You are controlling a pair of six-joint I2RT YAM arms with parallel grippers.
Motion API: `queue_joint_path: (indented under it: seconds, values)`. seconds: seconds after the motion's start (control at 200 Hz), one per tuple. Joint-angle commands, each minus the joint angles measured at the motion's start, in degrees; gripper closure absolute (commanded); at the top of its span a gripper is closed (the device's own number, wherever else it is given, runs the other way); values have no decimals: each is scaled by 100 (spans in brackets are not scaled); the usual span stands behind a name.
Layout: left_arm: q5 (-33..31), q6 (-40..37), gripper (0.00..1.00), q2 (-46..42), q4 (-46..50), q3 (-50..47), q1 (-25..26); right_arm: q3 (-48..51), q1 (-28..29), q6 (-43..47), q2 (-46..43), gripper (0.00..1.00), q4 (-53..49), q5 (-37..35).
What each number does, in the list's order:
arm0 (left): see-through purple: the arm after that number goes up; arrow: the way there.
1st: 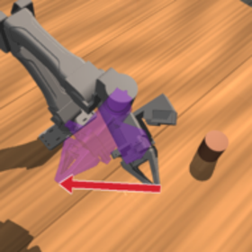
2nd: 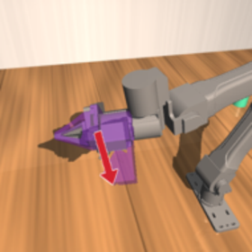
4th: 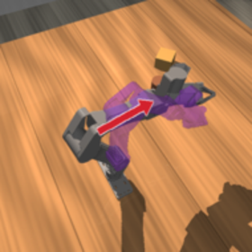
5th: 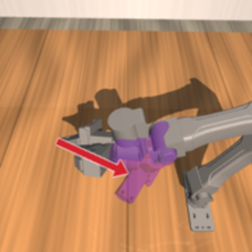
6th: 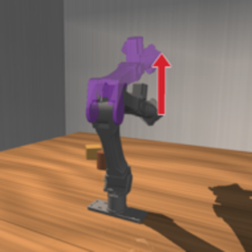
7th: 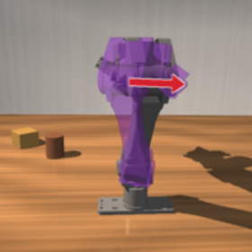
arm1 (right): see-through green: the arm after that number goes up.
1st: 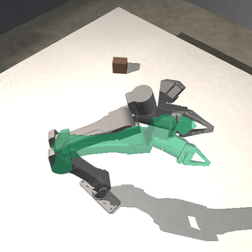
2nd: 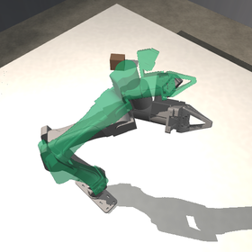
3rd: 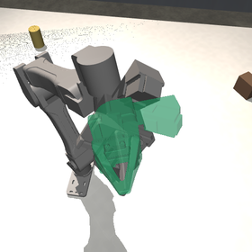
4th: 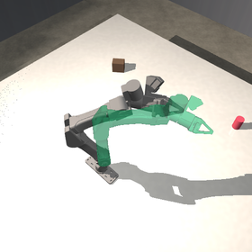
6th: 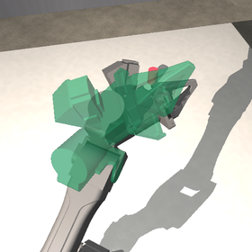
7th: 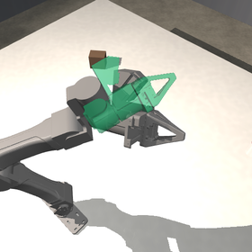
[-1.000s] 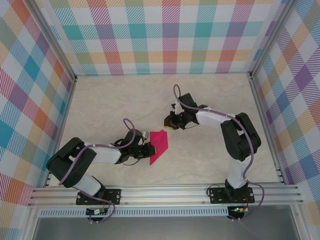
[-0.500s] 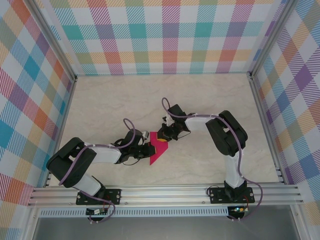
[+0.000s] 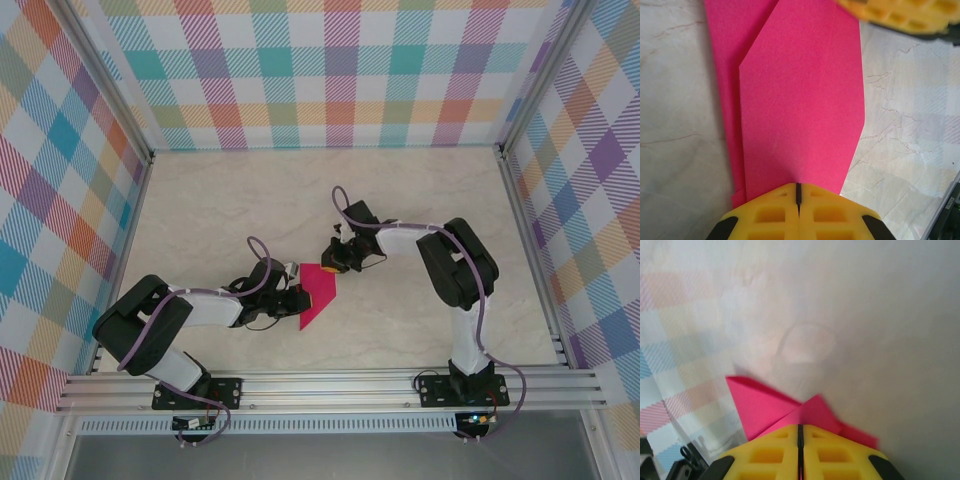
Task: Fold a paper plane with a square sheet of paper (pick it up from the middle)
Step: Fourth fold the wing at the center of the table.
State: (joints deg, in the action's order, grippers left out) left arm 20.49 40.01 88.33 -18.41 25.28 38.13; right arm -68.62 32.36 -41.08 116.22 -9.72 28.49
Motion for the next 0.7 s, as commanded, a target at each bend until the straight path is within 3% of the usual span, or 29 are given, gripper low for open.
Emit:
queue_joint_path:
  seconds: [0.0, 0.195, 0.48, 0.6, 0.695]
  values:
    - [-566, -204, 100, 430, 1718, -418, 19, -165, -130, 193, 124, 90, -70, -221]
    - [-564, -217, 100, 422, 1733, -388, 19, -128, -256, 155, 108, 90, -20, -34]
    - [-521, -239, 100, 430, 1760, -313, 19, 176, -181, 166, -942, 88, -122, 112]
    - [-529, -271, 100, 414, 1840, -237, 19, 135, 3, -122, -806, 93, -385, 374]
    - [-533, -268, 100, 333, 1885, -203, 16, 443, 167, -420, -741, 94, 56, 679]
